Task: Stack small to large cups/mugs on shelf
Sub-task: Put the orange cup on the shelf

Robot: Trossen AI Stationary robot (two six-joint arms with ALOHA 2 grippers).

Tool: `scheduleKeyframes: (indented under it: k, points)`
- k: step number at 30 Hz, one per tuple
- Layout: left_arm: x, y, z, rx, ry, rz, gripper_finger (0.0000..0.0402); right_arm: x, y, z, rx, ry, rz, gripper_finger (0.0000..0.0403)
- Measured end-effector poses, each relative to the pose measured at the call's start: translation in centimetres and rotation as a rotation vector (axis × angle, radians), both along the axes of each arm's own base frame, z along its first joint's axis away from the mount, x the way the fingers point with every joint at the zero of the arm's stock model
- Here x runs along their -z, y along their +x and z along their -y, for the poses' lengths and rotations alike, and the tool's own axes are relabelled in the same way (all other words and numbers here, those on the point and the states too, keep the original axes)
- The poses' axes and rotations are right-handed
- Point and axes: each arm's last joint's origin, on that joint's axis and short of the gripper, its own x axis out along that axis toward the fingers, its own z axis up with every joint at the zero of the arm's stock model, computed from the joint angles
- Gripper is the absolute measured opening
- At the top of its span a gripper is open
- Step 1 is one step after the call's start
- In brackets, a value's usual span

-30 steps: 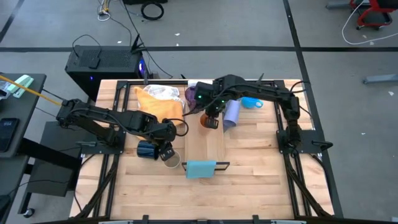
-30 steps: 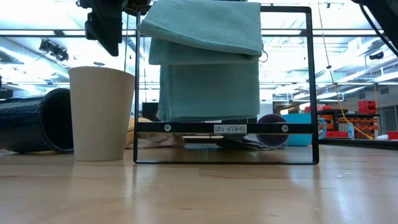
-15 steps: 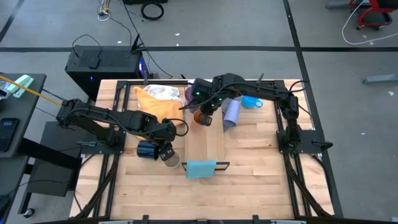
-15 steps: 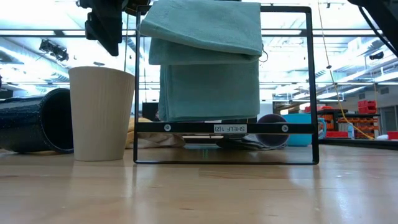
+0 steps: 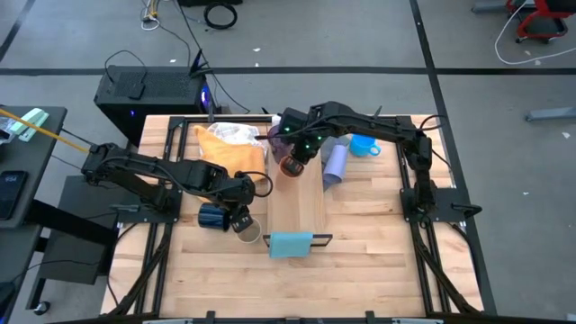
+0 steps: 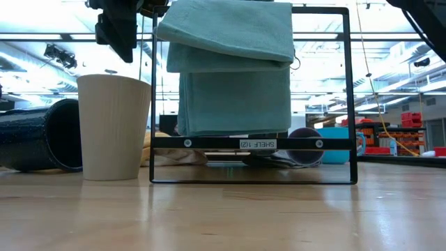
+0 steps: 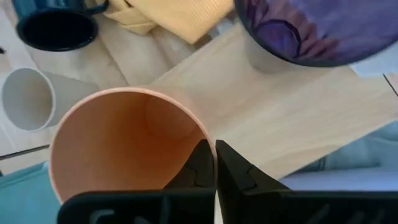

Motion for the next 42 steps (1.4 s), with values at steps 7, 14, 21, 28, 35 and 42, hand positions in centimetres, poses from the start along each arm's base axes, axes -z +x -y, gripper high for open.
scheduleKeyframes:
  k: [7, 14, 21, 28, 35, 42]
  points:
    - [0.0, 0.0, 0.0, 0.0, 0.0, 0.0, 0.0177, 0.6, 0.3, 0.1, 0.0, 0.006, 0.01, 0.0]
    - [-1.4, -0.2, 0.0, 0.036, 0.008, 0.038, 0.018, 0.2, 1.2, 0.2, 0.064, 0.052, 0.117, 0.0]
    - [-4.5, -1.0, -0.2, 0.154, 0.077, 0.129, 0.0173, 0.2, 1.2, -0.3, 0.167, 0.074, 0.097, 0.0]
    - [-8.0, -3.0, -0.9, 0.239, 0.176, 0.214, 0.0175, 2.5, 2.5, -0.9, 0.262, 0.081, 0.026, 0.0]
    - [-10.9, -4.7, -1.4, 0.273, 0.278, 0.309, 0.0175, 4.1, 3.2, -2.0, 0.31, 0.027, -0.038, 0.0]
    - [-11.7, -5.6, -1.6, 0.291, 0.309, 0.329, 0.0176, 2.3, 2.1, -1.8, 0.395, -0.043, -0.011, 0.0]
